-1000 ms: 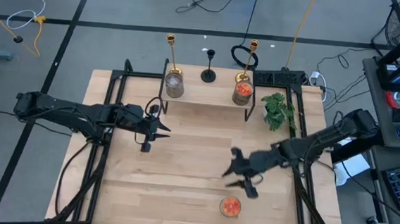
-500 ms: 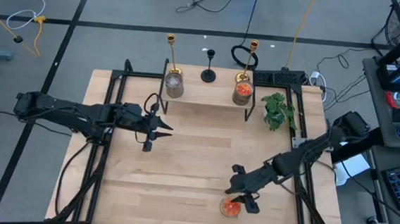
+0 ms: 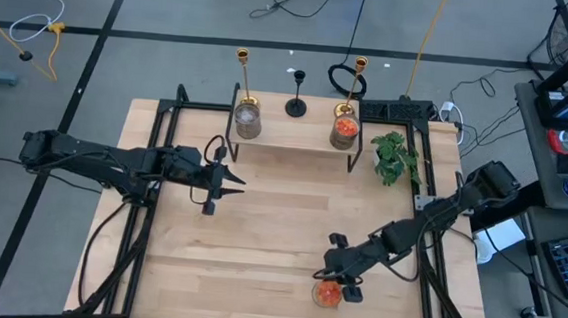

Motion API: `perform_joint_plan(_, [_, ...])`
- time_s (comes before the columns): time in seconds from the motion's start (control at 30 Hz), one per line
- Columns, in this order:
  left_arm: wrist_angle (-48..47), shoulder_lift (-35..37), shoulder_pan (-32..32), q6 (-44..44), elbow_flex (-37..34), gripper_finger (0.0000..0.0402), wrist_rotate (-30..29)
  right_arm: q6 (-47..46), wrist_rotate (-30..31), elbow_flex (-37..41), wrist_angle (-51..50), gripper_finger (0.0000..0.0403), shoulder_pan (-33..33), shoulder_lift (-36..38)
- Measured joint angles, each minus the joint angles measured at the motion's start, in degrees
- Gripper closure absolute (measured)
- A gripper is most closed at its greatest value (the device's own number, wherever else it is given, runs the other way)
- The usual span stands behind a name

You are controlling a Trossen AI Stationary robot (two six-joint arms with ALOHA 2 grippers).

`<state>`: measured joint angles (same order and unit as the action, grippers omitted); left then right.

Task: Pick & Place candle stick holders
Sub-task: Put the orange scented candle on the shelf

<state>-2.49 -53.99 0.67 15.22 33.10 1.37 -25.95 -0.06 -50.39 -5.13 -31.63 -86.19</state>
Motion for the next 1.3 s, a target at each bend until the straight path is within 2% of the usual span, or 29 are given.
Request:
perform_joint_plan(0.17, [0.01, -0.01, 0.0, 0.15, -0.01, 0.0298, 0.0, -5.79, 0.47, 3.42, 1.49, 0.0394, 0.03, 0.31])
perform_joint_plan(0.33, [0.11, -0.01, 0.0, 2.12, 0.0, 0.0298, 0.0, -1.01, 3.04, 4.48, 1.47, 0.0392, -0.05, 0.66])
perform_joint_plan(0.47, [0.92, 0.01, 0.0, 2.19, 0.0, 0.0298, 0.0, 6.02, 3.33, 4.54, 5.74, 0.0399, 0.41, 1.65])
perform_joint_plan(0.67, [1.08, 0.01, 0.0, 2.18, 0.0, 0.0298, 0.02, 10.09, 4.44, 4.68, 9.63, 0.04, 0.91, 3.28])
perform_joint_plan(0.8, [1.1, -0.01, 0.0, 2.52, -0.01, 0.0298, 0.04, 17.8, 8.44, 4.68, 10.81, 0.0401, 1.64, 3.06])
perform_joint_plan(0.93, [1.95, 0.0, 0.0, 2.67, -0.02, 0.0298, 0.04, 25.66, 20.12, 4.63, 16.57, 0.0402, 4.41, 3.23])
perform_joint_plan(1.1, [3.49, 0.0, 0.0, 3.64, -0.02, 0.0298, 0.04, 38.92, 27.93, 4.3, 24.3, 0.0402, 10.67, 3.11])
perform_joint_plan(1.2, [4.72, -0.01, 0.0, 5.29, -0.02, 0.0298, 0.02, 46.07, 28.49, 0.79, 28.55, 0.0402, 15.44, 3.18])
perform_joint_plan(1.3, [5.84, 0.0, 0.0, 5.6, -0.02, 0.0298, 0.04, 48.12, 28.93, -4.71, 27.71, 0.0402, 19.61, 3.27])
